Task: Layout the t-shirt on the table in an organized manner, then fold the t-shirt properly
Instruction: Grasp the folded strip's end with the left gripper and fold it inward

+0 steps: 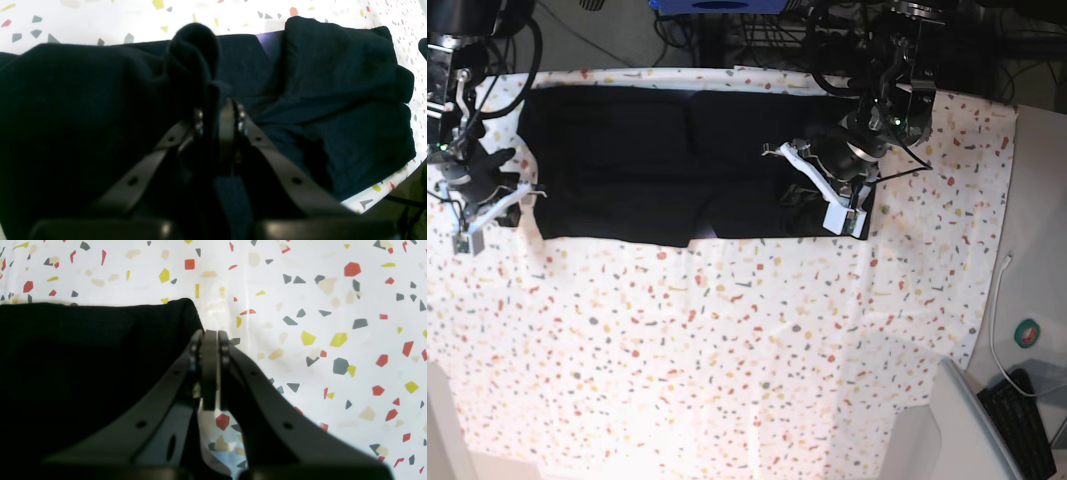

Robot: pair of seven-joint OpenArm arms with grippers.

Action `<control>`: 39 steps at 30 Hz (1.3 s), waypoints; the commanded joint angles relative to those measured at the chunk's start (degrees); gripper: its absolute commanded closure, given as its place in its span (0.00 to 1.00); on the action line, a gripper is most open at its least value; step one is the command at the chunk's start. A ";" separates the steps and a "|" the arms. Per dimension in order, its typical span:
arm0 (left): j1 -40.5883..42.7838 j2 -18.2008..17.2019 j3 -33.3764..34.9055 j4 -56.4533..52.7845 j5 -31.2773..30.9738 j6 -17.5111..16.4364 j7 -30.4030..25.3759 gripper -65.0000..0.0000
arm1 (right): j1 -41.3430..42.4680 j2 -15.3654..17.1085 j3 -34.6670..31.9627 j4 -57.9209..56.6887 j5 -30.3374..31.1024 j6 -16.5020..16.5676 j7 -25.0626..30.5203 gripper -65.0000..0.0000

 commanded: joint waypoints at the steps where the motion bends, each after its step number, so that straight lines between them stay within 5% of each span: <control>1: -0.53 0.00 0.02 0.85 -0.90 -0.53 -1.04 1.00 | 0.60 0.91 0.13 0.88 0.49 0.17 1.20 1.00; 11: -0.53 0.00 0.11 0.85 -0.81 -0.53 -1.04 1.00 | 0.60 0.91 0.13 0.88 0.49 0.17 1.20 1.00; 17: -0.71 -0.35 2.39 0.85 -0.55 -0.53 -1.04 0.50 | 0.51 0.91 0.13 0.88 0.49 0.17 1.20 1.00; 20: -3.08 -1.76 9.69 0.85 -0.55 -0.53 -1.04 0.42 | 0.51 0.82 0.13 0.88 0.49 0.17 1.20 1.00; 23: -4.40 -3.08 14.61 1.47 -0.99 -0.53 -1.04 0.43 | 0.51 0.73 0.31 1.05 0.75 0.17 1.20 1.00; 26: -4.05 -3.34 12.50 4.02 -1.08 -0.53 -1.04 0.43 | 0.33 -0.32 0.66 1.32 0.84 0.17 1.20 1.00; 29: -0.88 -3.69 3.01 6.92 -1.08 -0.53 -1.04 0.47 | -0.11 -1.20 2.60 2.55 1.19 0.17 -0.82 1.00; 31: 1.76 -4.48 -6.31 7.53 -1.08 -0.80 -1.04 0.64 | -0.63 -3.57 5.76 6.33 4.88 0.26 -7.68 1.00; 34: 4.57 -5.63 -18.00 6.30 -1.08 -0.89 -1.04 1.00 | -1.60 -5.60 11.74 10.46 12.36 0.26 -17.08 0.59; 36: 5.62 -6.33 -24.68 4.28 -1.08 -1.15 -1.04 1.00 | -1.78 -5.51 13.94 10.64 18.16 0.53 -21.74 0.34; 39: 5.80 -9.32 -29.52 -1.17 -0.64 -7.48 -1.12 1.00 | -1.60 -4.10 14.38 10.55 23.34 4.66 -25.35 0.28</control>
